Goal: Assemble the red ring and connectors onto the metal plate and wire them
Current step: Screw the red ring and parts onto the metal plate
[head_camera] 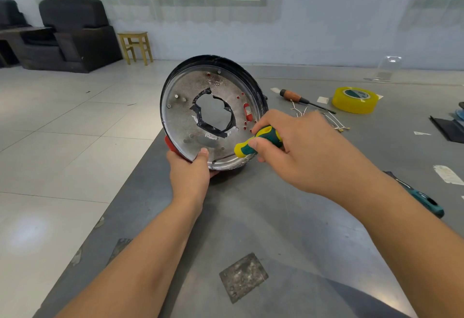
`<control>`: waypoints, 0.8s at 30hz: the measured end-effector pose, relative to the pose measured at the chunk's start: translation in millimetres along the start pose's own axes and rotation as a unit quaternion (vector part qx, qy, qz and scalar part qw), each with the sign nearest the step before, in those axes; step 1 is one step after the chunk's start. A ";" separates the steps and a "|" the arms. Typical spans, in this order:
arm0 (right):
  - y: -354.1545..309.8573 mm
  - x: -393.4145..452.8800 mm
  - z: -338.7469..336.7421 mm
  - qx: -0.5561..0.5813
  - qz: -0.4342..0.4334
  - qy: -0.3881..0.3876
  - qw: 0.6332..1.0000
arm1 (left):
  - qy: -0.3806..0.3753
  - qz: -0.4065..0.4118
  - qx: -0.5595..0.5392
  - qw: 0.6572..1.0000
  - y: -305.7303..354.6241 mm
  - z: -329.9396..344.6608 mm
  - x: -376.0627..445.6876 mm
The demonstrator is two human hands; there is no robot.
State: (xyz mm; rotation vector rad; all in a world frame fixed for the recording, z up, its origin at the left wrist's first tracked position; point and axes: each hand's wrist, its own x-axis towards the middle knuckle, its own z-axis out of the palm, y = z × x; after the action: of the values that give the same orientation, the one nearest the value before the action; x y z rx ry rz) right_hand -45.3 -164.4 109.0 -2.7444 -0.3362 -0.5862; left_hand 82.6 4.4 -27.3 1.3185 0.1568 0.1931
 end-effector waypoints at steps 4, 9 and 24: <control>1.2 1.5 0.5 0.004 0.007 -0.006 1.000 | 0.000 -0.004 -0.001 1.000 0.6 -0.2 -0.2; -1.9 -0.4 0.2 0.021 0.014 -0.012 1.000 | -0.010 -0.002 0.001 1.000 3.0 -1.1 -2.3; 120.8 -55.4 9.6 0.353 0.221 0.326 0.849 | 0.003 -0.031 -0.074 0.997 11.8 -1.3 -6.4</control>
State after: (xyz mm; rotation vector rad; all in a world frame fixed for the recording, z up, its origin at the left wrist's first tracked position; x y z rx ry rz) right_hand -56.1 -281.5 46.3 -1.6949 0.2156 -0.9676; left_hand 75.5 7.0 -16.1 1.1632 0.1860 0.1529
